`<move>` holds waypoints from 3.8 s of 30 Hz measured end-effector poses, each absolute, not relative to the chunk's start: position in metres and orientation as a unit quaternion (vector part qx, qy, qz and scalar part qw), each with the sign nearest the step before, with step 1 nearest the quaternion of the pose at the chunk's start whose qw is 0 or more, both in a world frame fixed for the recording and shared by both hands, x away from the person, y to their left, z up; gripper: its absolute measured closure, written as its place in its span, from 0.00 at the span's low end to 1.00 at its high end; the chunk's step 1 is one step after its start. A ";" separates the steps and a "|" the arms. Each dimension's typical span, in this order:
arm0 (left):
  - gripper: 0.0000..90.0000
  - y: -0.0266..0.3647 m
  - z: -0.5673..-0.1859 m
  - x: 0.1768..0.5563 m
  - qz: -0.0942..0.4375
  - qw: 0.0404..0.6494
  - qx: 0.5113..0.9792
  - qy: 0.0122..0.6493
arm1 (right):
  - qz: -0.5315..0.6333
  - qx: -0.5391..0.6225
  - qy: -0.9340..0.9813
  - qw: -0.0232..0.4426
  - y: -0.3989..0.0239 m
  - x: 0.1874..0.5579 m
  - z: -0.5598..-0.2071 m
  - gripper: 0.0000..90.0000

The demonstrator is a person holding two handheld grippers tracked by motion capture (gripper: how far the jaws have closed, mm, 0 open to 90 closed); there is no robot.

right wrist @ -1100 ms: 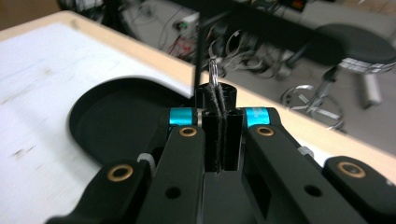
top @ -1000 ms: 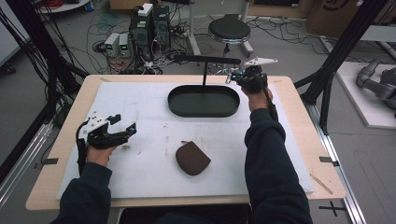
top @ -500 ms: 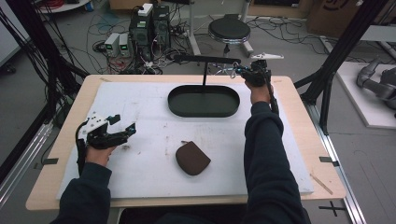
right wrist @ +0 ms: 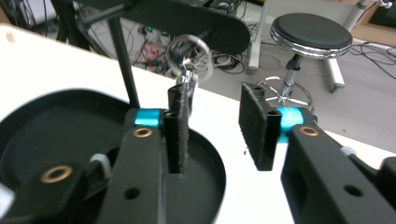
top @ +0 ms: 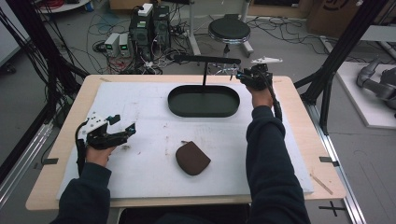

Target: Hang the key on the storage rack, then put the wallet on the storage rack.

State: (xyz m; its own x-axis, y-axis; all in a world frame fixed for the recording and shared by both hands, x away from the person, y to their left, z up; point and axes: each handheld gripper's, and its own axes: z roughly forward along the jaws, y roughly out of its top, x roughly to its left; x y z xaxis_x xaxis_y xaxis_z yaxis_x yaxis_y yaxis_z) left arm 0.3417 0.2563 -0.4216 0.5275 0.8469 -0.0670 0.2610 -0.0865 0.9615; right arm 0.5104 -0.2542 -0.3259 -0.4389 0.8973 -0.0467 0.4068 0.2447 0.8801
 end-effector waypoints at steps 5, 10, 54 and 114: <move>0.26 0.256 -0.422 0.342 0.268 0.544 0.685 0.403 | 0.419 0.411 0.746 0.316 -0.265 0.481 -0.320 0.50; 0.26 0.256 -0.422 0.342 0.266 0.547 0.685 0.402 | 0.422 0.383 0.764 0.302 -0.272 0.448 -0.315 0.35; 0.26 0.251 -0.421 0.342 0.272 0.541 0.689 0.399 | 0.427 0.269 0.848 0.163 -0.165 0.334 -0.405 0.24; 0.26 0.252 -0.421 0.342 0.273 0.539 0.690 0.398 | 0.414 0.244 0.871 0.098 -0.202 0.368 -0.406 0.75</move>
State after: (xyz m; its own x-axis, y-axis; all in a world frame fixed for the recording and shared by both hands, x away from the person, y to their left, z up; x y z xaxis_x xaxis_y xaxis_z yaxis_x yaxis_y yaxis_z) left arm 0.3424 0.2517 -0.4206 0.5337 0.8440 -0.0530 0.2557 -0.1013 0.9614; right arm 0.3677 -0.2019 -0.4064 -0.8620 0.5058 0.0317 0.3439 0.5378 0.7697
